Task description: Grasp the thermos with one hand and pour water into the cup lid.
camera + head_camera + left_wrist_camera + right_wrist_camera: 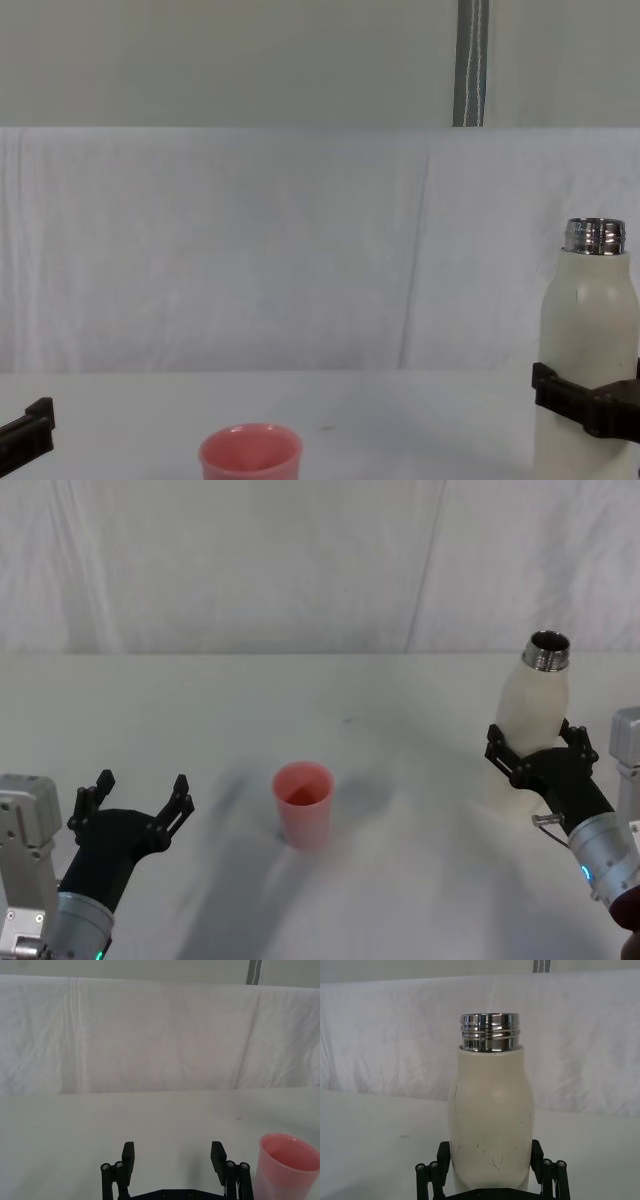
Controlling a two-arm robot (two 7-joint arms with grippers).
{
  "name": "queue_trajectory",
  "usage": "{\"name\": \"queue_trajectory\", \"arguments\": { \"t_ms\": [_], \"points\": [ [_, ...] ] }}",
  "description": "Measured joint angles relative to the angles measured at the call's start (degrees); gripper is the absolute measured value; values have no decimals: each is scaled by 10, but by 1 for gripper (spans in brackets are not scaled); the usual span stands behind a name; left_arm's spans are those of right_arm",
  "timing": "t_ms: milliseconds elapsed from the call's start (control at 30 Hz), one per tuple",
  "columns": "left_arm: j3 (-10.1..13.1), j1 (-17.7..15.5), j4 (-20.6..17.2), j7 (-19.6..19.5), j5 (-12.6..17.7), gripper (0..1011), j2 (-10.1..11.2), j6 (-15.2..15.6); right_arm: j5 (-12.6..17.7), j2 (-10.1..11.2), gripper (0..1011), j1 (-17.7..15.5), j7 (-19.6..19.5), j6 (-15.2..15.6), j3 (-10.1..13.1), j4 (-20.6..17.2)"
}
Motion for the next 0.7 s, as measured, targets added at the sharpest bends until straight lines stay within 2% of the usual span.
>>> {"name": "queue_trajectory", "arguments": {
  "t_ms": [567, 700],
  "points": [
    [0, 0, 0, 0, 0, 1001, 0, 0, 0, 1, 1000, 5, 1, -1, -1, 7],
    [0, 0, 0, 0, 0, 1001, 0, 0, 0, 1, 951, 4, 1, -1, -1, 6]
  ]
}}
